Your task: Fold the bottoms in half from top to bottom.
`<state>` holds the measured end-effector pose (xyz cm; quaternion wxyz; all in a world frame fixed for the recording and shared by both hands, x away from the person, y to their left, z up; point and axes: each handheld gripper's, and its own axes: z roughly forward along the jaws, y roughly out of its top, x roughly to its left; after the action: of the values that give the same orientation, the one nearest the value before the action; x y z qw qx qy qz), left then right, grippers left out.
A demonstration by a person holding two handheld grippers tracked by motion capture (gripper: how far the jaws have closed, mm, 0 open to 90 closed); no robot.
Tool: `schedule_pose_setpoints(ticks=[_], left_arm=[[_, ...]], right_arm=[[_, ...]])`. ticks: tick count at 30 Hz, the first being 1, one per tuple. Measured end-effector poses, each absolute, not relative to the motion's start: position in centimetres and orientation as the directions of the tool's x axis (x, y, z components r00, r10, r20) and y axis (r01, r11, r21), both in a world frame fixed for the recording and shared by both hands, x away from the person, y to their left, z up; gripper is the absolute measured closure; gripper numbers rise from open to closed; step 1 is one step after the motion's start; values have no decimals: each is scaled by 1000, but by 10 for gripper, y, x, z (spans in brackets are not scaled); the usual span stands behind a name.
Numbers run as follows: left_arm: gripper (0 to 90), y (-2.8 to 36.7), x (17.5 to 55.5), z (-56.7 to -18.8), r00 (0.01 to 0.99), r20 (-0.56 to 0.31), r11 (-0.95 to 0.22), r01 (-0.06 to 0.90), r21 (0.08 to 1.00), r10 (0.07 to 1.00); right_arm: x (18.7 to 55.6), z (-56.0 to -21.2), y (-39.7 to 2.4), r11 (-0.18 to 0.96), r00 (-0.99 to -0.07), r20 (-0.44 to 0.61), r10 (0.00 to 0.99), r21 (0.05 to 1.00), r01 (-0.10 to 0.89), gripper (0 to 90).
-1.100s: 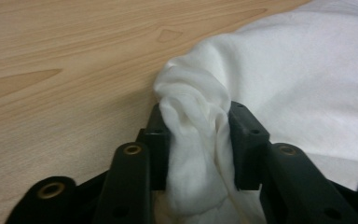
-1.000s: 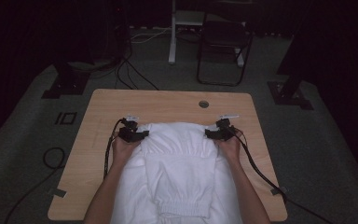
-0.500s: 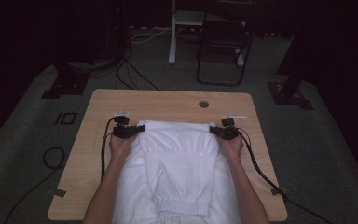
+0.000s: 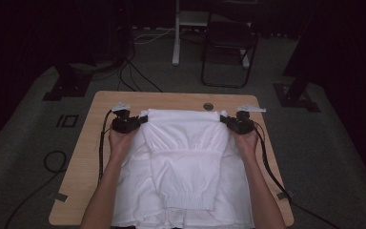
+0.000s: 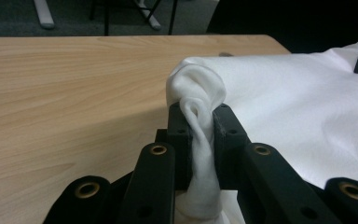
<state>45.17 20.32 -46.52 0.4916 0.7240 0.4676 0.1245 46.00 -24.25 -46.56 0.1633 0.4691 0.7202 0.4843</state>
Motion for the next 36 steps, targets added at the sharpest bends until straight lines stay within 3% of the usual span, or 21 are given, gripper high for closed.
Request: schedule_pose_setpoints(ticks=[8, 18, 24, 28, 36], left_arm=[[804, 203, 423, -452, 593, -246, -125, 513, 849, 766], [804, 202, 365, -453, 680, -159, -247, 459, 853, 716], [804, 197, 330, -462, 706, -94, -335, 444, 831, 702], [804, 195, 317, -473, 705, -97, -354, 465, 811, 703], [804, 186, 303, -496, 714, -68, -435, 496, 751, 697]], right_arm=[[429, -465, -251, 120, -557, 197, 807, 868, 481, 840], [364, -471, -257, 177, -606, 146, 782, 880, 441, 838], [328, -485, -258, 235, -631, 126, 766, 858, 457, 837], [310, -497, -258, 252, -638, 135, 758, 842, 477, 836], [299, -515, -256, 271, -637, 158, 754, 809, 522, 836]])
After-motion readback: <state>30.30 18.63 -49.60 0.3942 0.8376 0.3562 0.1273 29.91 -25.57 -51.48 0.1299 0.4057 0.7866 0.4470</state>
